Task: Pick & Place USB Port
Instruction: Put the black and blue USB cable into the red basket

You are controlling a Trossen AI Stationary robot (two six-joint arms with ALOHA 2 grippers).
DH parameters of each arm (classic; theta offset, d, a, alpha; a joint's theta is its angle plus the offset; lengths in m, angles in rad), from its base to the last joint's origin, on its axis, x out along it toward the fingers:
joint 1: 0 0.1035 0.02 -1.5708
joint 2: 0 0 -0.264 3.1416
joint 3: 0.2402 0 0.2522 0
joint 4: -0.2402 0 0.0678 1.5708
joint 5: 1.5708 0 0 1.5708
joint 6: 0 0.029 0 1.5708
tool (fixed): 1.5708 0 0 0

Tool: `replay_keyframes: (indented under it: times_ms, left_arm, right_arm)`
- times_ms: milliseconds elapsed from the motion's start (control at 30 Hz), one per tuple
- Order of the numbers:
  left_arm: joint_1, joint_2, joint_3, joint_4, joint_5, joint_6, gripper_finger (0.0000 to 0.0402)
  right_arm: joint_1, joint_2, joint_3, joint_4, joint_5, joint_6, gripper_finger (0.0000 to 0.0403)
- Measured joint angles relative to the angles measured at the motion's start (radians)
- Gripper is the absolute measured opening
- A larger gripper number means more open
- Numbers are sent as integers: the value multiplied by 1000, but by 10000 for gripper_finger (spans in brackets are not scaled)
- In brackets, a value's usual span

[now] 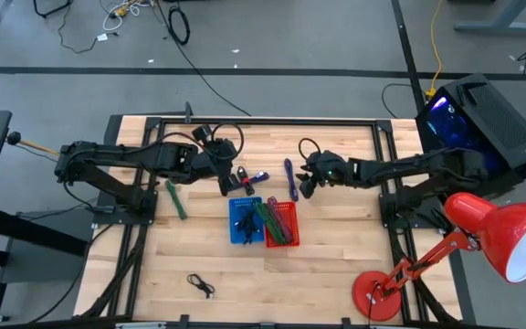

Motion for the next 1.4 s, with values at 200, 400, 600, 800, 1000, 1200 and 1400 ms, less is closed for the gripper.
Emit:
replay_keyframes:
  times_ms: [200, 400, 600, 800, 1000, 1200, 1400]
  left_arm:
    - [0, 0, 0, -2, -3, 0, 101]
    - [0, 0, 0, -19, -2, -6, 101]
    - [0, 0, 0, -47, -2, -23, 101]
    - [0, 0, 0, -65, -2, -26, 101]
    - [0, 0, 0, -66, -2, -26, 101]
    - [0, 0, 0, -68, 7, -26, 101]
    - [-1, 0, 0, -72, 9, -29, 101]
  right_arm:
    - [-55, 139, 34, 41, -102, -26, 169]
    - [-85, 246, 148, -29, -135, -92, 169]
    - [-99, 298, 213, -113, -132, -112, 169]
    - [-104, 306, 215, -132, -135, -81, 169]
    - [-103, 328, 215, -116, -133, -47, 169]
    - [-103, 374, 215, -89, -132, -20, 169]
    - [-101, 433, 217, -37, -107, -21, 165]
